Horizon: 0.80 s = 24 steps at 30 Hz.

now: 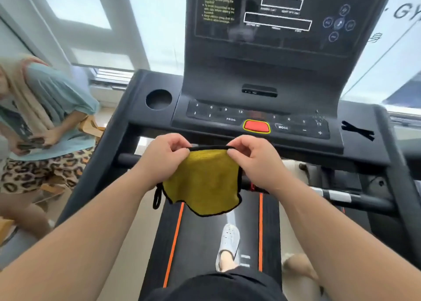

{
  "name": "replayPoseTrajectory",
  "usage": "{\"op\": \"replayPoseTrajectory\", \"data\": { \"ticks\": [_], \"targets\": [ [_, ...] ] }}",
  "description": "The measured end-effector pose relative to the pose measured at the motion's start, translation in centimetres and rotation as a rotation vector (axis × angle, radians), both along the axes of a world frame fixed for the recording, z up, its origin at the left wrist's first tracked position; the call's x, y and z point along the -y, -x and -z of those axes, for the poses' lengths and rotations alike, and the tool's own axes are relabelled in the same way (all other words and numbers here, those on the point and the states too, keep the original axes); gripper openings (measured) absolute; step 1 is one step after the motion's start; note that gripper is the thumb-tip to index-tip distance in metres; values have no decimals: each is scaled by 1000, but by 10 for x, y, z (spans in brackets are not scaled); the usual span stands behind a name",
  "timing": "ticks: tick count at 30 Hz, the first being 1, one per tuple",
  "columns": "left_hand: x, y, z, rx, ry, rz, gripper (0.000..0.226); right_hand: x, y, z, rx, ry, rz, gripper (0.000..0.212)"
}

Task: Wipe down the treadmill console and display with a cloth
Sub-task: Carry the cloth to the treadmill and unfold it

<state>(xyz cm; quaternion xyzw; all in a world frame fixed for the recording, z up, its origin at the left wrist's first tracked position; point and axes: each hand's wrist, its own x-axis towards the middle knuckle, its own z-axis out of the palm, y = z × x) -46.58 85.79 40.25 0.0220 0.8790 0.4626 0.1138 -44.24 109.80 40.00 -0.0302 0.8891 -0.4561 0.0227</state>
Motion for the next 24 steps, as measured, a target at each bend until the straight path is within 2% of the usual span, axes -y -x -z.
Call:
{"op": "replayPoseTrajectory", "data": {
  "ticks": [7,13,17,21,24],
  "targets": [
    [-13,64,-26,64,24,-60,17,-15,88,-16,45,123,-137,10],
    [-31,117,-41,6,42,-87,18,-21,146,-31,-38,146,-53,9],
    [-36,157,-36,-32,88,-32,13,-26,174,-25,-67,8,2,8],
    [-36,188,-25,-69,141,91,7,-22,186,-19,-120,-247,209,13],
    [-31,207,-18,-135,191,132,7,-1,192,-19,-107,-248,342,18]
  ]
}}
